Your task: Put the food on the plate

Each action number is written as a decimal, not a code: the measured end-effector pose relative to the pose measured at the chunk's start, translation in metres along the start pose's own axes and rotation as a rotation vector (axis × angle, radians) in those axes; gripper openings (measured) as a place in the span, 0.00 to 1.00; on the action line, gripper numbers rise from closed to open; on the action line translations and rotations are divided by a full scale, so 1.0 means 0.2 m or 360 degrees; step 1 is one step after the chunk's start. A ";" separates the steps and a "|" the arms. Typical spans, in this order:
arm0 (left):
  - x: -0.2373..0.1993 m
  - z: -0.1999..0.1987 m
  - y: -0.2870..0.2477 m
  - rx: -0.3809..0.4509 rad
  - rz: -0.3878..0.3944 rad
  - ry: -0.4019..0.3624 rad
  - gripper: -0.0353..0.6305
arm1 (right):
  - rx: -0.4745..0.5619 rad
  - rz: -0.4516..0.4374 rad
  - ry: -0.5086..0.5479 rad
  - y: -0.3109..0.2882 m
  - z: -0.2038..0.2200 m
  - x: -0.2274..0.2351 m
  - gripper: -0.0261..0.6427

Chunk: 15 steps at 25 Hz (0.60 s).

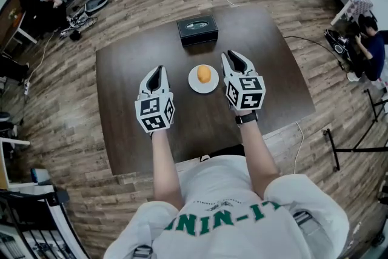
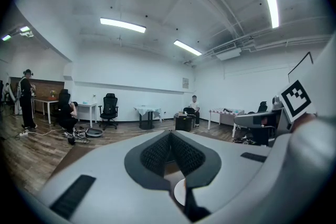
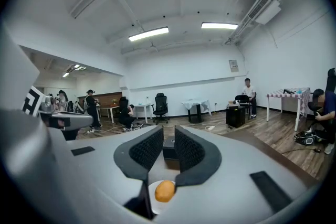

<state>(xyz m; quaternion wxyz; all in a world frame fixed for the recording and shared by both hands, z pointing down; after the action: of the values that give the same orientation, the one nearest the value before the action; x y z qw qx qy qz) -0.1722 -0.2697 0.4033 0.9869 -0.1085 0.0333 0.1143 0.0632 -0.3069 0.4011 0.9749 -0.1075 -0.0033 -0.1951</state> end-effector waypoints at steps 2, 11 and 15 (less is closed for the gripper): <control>0.00 -0.05 0.03 0.0030 -0.0008 -0.0008 0.07 | 0.0033 0.0003 0.0028 0.03 -0.05 -0.02 0.15; 0.01 -0.19 0.19 0.0160 -0.0022 -0.0035 0.07 | 0.0151 0.0011 0.0087 0.16 -0.20 -0.09 0.09; 0.01 -0.21 0.22 0.0186 -0.0022 -0.0040 0.07 | 0.0195 0.0011 0.0099 0.20 -0.24 -0.11 0.06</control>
<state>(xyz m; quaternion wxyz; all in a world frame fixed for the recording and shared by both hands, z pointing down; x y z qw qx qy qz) -0.1812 -0.2367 0.3537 0.9927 -0.0495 0.0268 0.1069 0.0566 -0.2738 0.3450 0.9799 -0.0415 0.0152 -0.1945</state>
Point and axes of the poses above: the fingertips, and each gripper's own axes: y backward along the fingers, x to its right, z out of its underside, the point moved 4 cm from there along y, backward along the fingers, and after that the axes turned 3 degrees about y, right-handed, at the moved point
